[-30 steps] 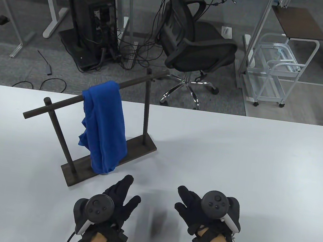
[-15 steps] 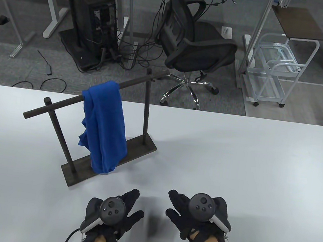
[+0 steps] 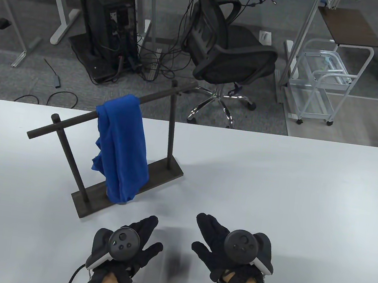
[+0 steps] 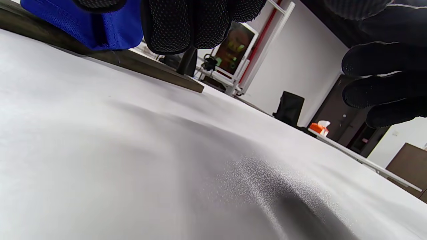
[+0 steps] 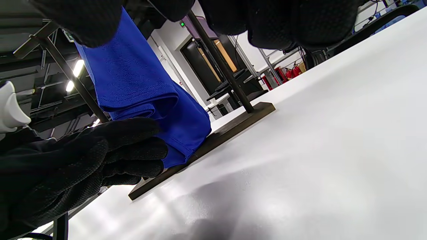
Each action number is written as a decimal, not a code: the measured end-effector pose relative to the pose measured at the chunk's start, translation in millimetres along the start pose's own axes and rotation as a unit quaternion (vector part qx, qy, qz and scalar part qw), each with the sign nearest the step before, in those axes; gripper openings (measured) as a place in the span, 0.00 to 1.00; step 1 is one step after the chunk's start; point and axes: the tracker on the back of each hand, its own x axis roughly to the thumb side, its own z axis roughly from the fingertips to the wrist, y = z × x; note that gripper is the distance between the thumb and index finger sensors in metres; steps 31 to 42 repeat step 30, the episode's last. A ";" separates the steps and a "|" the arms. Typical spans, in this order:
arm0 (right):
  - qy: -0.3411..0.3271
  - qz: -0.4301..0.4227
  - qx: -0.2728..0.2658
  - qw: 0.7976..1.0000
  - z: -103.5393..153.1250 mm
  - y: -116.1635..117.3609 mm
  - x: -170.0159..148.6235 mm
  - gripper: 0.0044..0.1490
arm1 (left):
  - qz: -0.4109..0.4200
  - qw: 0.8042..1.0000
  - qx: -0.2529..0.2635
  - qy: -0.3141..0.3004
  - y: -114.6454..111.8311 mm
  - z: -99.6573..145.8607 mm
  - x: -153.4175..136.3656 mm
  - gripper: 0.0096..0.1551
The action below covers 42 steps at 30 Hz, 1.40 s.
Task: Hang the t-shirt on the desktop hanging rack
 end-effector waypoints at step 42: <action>-0.024 0.013 0.026 0.999 -5.5 15.5 5.2 0.47 | -0.010 0.999 -0.049 -0.005 -14.7 -2.8 4.1 0.52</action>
